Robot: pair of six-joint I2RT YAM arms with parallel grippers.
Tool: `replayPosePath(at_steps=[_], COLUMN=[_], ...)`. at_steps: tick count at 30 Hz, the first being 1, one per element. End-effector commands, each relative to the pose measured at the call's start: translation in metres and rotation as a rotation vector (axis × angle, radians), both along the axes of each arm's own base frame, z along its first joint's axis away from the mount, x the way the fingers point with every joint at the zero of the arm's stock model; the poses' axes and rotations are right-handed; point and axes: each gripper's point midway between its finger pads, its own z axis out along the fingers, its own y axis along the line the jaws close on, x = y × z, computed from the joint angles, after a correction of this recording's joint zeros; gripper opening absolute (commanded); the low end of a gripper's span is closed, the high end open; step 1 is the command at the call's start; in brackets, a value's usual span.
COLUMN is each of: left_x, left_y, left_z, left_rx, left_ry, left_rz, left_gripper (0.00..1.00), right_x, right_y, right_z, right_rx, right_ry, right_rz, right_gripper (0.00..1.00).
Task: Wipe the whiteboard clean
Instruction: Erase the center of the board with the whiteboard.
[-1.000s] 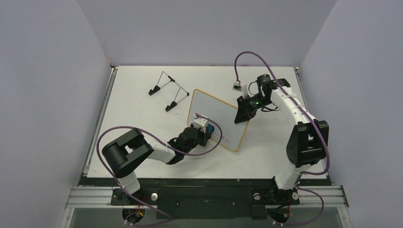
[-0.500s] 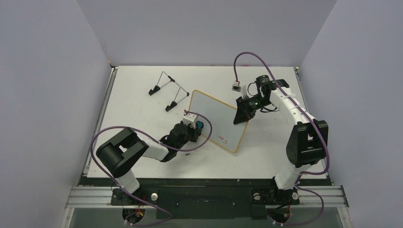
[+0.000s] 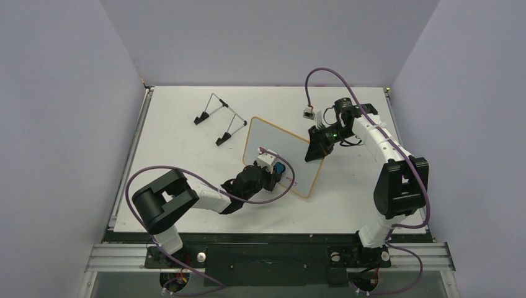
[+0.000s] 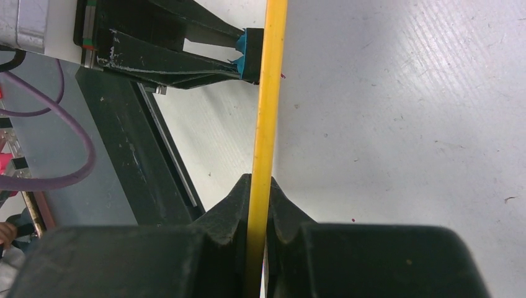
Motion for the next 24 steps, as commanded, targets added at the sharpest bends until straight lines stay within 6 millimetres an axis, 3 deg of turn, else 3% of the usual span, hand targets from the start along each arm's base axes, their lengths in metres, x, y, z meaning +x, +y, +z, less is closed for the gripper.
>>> replayPosePath(at_steps=[1,5,8,10,14,18,21,24], left_x=[0.017,0.028,0.026,0.022,-0.006,-0.014,-0.006,0.009], left_y=[0.008,0.031,0.029,0.017,-0.026,-0.04,-0.027,0.0], left_z=[0.008,0.005,0.008,0.015,0.022,0.016,0.016,0.012], left_rx=[-0.029,-0.041,-0.027,-0.03,-0.035,-0.034,-0.032,-0.038], left_ry=[-0.003,0.01,0.005,-0.01,-0.03,-0.027,-0.029,-0.015], left_rz=[0.042,0.086,0.067,0.04,-0.044,-0.048,-0.006,0.055], left_gripper=[0.0,0.0,0.0,0.0,0.0,0.0,0.0,0.0], right_x=[-0.038,-0.038,-0.038,-0.037,-0.036,-0.037,-0.038,-0.038], right_y=[0.029,0.029,0.029,0.029,0.029,0.029,0.029,0.029], right_z=[0.046,0.047,0.046,0.045,0.045,0.046,0.047,0.047], right_rx=[0.198,0.198,0.197,0.196,0.193,0.195,0.198,0.2], right_ry=[0.075,0.075,0.078,0.079,0.078,0.075,0.068,0.07], right_rz=[0.064,0.062,0.062,0.061,0.058,0.057,0.057,0.056], right_gripper=[0.0,0.0,0.0,0.0,0.0,0.0,0.0,0.0])
